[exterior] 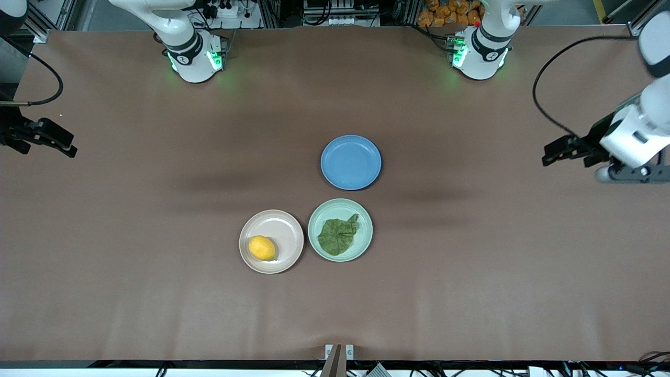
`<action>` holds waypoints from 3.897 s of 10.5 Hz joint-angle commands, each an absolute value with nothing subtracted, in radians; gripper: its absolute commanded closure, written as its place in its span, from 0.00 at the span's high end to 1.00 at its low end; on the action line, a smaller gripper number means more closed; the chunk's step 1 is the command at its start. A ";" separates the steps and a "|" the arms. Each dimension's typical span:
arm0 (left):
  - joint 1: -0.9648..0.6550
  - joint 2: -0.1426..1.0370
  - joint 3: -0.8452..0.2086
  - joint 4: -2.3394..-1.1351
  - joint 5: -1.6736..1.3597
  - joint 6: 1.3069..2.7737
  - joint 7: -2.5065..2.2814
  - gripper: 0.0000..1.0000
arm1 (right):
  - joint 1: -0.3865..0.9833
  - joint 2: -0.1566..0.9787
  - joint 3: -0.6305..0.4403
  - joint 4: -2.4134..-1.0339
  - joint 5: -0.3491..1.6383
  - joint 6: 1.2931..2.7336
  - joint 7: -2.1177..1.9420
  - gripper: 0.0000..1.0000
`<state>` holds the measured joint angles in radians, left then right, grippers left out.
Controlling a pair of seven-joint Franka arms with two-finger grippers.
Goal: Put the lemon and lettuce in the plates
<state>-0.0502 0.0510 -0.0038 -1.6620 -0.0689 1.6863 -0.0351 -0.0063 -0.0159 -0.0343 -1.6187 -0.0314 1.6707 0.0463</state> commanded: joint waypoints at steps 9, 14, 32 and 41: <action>-0.025 0.066 -0.043 -1.537 -0.052 1.536 -0.061 1.00 | -0.009 -0.043 -0.025 -1.651 -0.020 1.683 -0.075 1.00; -0.009 0.129 -0.043 -1.537 -0.045 1.565 -0.064 1.00 | -0.017 -0.043 -0.029 -1.649 0.037 1.660 -0.075 1.00; 0.011 0.127 -0.123 -1.439 0.017 1.552 -0.080 1.00 | -0.018 -0.025 -0.028 -1.526 -0.029 1.517 -0.069 1.00; -0.002 0.127 -0.117 -1.439 0.015 1.551 -0.130 1.00 | -0.014 -0.029 -0.023 -1.526 -0.029 1.454 -0.041 1.00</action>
